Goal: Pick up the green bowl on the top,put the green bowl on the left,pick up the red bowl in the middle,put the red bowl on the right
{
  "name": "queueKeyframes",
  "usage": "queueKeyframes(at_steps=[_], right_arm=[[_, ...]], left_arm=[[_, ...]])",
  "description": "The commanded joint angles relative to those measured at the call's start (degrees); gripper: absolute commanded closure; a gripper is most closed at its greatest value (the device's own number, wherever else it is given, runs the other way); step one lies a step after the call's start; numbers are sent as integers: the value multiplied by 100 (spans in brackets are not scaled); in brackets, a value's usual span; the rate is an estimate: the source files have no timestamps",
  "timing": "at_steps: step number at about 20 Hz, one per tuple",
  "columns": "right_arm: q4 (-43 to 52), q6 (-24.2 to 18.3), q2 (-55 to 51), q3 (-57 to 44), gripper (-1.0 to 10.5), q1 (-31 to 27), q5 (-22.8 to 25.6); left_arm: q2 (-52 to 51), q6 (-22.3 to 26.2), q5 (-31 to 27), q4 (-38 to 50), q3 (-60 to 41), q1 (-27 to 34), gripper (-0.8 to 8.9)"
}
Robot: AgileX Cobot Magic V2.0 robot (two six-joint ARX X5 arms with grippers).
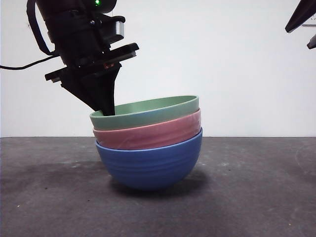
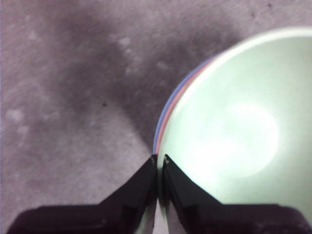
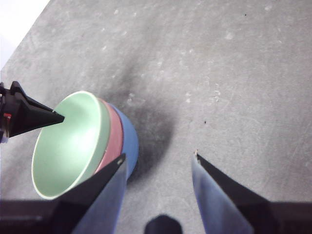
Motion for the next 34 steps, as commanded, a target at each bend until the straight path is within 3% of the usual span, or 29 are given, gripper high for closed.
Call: queueKeyframes(at_steps=[1,10,15,23,30,34], right_arm=[[26,-7,7,17,726,11,37],[28,-7,7,17,727,11,37],[26,-7,7,17,727,11,35],[4,-9,7,17,727,11,35],[-13,-9,7,17,727,11,35],[-13,-7,7,17,727,13,33]], left_arm=[[59,61,-70,-57,15,-4,826],[52,72,-68,-531,966,-2,826],[22,361,-96,-1545,1744,57,826],[-890,675,-179,-2850,1930,968,823],[-1628,662,46,-1878,-162,2041,823],[-1493,496,310,-688,-1193,2380,823]])
